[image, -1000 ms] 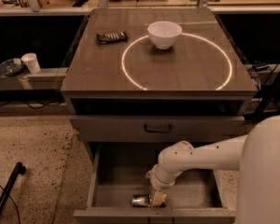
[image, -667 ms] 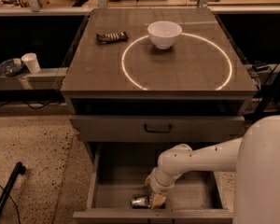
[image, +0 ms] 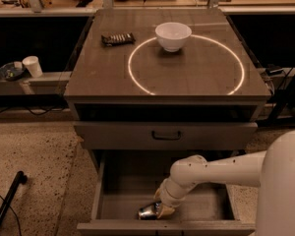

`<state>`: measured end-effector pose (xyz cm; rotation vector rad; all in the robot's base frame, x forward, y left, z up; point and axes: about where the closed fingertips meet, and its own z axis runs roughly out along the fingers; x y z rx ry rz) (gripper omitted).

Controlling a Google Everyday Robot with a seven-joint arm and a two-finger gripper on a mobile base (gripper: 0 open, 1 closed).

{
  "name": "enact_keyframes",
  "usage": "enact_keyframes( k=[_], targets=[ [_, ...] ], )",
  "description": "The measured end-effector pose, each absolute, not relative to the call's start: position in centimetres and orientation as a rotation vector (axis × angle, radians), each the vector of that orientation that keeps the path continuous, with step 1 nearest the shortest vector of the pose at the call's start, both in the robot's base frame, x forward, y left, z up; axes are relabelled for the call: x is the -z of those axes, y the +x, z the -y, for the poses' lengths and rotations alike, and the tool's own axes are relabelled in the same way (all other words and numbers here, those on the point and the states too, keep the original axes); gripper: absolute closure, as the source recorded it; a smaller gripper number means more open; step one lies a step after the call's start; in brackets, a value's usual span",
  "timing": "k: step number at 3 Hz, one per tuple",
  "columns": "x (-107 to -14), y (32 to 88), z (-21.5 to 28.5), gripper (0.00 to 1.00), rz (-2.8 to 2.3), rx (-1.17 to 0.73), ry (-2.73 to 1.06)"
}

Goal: Pick redbull can from middle drawer and place on counter

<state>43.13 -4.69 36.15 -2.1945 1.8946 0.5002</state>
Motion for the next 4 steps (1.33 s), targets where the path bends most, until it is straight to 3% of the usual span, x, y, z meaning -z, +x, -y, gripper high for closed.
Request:
enact_keyframes(
  k=[1, 2, 3, 4],
  targets=[
    [-40.6, 43.5, 4.4, 0.9, -1.802, -0.55, -2.132],
    [-48.3, 43.1, 5.8, 1.0, -1.69, -0.576, -2.043],
    [-52.7, 42.7, 7.5, 1.0, -1.679, -0.581, -1.984],
    [-58.3, 43.1, 10.6, 1.0, -1.753, -0.461, -1.962]
  ],
)
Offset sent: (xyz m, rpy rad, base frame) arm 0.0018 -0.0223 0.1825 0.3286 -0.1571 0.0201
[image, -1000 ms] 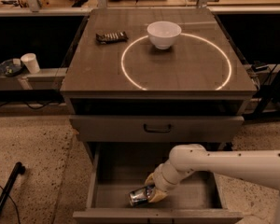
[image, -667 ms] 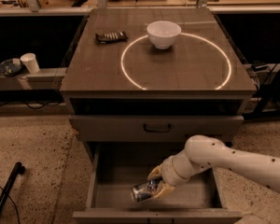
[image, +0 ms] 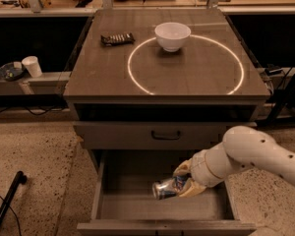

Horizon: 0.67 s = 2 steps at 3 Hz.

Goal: Pick redbull can from middle drawer and place on counter

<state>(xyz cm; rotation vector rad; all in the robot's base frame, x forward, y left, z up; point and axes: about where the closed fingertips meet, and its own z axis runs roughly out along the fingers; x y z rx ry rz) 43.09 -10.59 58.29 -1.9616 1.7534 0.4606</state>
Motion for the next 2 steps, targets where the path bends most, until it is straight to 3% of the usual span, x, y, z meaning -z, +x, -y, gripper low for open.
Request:
enact_keyframes(
  k=[1, 2],
  targets=[
    [-67.2, 45.2, 15.2, 1.0, -1.842, -0.288, -1.919],
    [-73.0, 48.0, 19.6, 1.0, -1.979, -0.263, -1.843]
  ],
)
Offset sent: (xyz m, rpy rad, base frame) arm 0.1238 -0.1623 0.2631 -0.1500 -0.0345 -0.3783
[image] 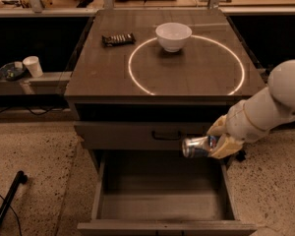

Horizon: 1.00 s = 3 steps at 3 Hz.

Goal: Pick redbull can from middle drawer and place on counter

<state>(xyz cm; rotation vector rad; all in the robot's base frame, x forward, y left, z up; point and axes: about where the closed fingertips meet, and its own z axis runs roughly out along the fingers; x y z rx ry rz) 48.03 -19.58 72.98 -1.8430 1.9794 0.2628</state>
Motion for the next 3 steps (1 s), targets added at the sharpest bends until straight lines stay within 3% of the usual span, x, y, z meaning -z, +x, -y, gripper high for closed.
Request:
enact_keyframes(
  k=[1, 3],
  targets=[
    [-78.3, 51.8, 21.9, 1.0, -2.06, -0.231, -1.697],
    [-80.3, 52.9, 21.7, 1.0, -2.048, -0.236, -1.676]
  ],
)
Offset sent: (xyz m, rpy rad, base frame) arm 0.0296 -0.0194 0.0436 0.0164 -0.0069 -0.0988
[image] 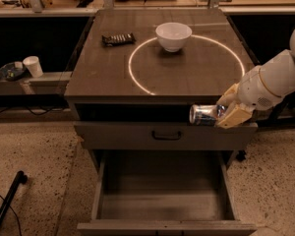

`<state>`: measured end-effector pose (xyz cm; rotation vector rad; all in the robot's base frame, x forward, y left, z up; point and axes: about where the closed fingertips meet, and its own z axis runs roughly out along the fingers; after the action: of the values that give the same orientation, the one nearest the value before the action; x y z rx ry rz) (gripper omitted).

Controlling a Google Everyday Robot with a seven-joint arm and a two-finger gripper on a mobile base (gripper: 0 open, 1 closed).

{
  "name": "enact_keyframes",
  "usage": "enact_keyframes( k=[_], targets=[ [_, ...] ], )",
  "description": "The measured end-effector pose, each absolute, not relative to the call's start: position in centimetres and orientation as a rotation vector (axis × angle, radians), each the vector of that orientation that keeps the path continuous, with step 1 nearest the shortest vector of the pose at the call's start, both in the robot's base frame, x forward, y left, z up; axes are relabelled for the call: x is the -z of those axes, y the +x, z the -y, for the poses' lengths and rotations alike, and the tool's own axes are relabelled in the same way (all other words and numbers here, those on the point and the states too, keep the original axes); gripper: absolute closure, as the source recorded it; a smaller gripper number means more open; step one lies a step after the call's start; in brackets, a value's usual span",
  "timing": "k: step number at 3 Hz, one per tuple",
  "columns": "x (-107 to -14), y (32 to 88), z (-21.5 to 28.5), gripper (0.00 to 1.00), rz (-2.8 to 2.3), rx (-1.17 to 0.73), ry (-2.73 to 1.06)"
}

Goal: Pick redbull can from middle drawer and place on counter

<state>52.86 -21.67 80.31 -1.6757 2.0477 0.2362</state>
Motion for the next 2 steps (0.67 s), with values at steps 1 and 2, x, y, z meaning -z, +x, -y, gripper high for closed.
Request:
enact_keyframes(
  k=[1, 2],
  targets=[
    [-87.3, 53.1, 20.5, 1.0, -1.941, -0.23, -1.655],
    [-93.3, 54.1, 19.0, 1.0, -1.913, -0.277, -1.614]
  ],
)
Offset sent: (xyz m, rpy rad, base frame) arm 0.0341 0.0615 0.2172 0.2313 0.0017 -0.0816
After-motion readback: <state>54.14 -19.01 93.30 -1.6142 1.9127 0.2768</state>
